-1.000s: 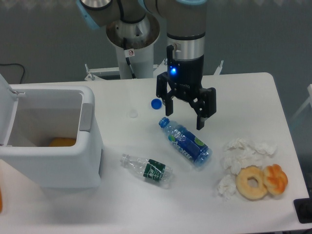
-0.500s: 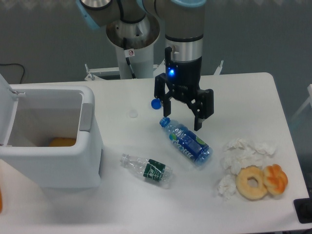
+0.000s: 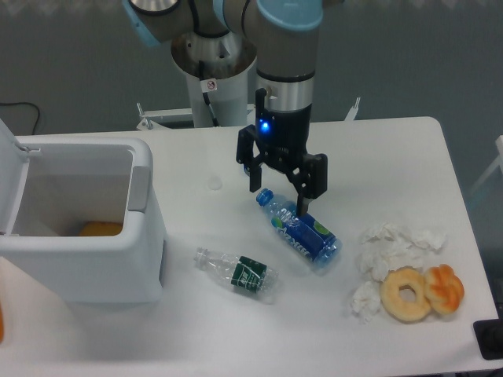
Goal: Pick up the plastic bottle
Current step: 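Lower the open gripper toward the blue-labelled water bottle, then move the gripper over the clear green-labelled bottle and lower onto it, then close the gripper around the green label of the clear bottle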
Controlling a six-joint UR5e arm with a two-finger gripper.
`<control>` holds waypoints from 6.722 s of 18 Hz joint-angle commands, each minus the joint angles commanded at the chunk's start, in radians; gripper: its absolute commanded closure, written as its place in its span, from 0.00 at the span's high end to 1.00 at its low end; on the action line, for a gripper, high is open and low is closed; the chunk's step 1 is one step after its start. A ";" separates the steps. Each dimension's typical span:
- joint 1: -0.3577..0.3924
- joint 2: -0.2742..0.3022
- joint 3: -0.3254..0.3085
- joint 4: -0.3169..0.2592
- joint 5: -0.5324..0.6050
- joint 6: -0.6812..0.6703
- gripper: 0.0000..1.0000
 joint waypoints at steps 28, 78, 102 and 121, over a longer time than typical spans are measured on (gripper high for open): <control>-0.143 -0.186 -0.006 0.002 0.242 0.414 1.00; -0.141 -0.459 0.112 0.011 0.279 0.643 1.00; -0.152 -0.468 0.098 0.011 0.311 0.617 0.81; -0.160 -0.468 0.098 0.011 0.310 0.588 0.70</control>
